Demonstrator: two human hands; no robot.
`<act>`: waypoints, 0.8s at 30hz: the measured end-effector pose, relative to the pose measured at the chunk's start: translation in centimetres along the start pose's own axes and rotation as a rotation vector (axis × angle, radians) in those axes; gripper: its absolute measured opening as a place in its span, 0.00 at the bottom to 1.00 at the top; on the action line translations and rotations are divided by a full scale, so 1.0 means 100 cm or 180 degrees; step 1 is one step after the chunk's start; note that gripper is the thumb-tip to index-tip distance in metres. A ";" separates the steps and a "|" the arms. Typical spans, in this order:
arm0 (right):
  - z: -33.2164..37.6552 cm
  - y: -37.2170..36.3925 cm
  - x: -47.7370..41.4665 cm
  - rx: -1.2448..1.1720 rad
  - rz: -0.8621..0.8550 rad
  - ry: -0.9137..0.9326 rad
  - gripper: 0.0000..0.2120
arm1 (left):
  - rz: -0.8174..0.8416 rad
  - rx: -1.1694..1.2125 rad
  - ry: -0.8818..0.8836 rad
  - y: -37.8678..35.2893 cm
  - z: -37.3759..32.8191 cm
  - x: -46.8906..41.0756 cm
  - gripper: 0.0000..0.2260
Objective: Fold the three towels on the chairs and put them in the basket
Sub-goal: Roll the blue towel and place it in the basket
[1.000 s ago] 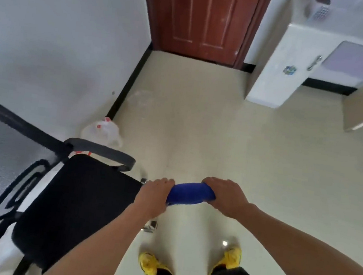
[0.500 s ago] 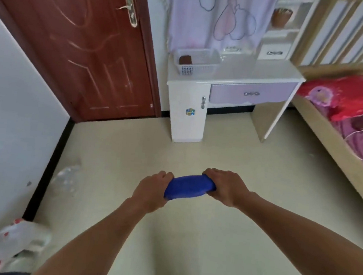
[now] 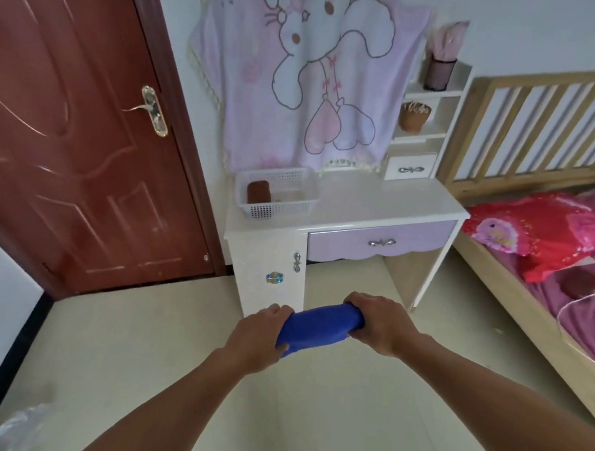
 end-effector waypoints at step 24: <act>-0.023 0.090 -0.535 -0.1483 0.1058 0.0156 0.14 | -0.0921 0.1337 0.1576 0.083 0.212 -0.373 0.23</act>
Point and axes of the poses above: each hand's wrist, its own x-axis away from the middle knuckle, its own y-axis out of the back of the hand, z = x × y, the point moved 4 cm from there along -x, towards the middle knuckle, and after that the axes turned 13 degrees about -y, right-handed, at the moved point
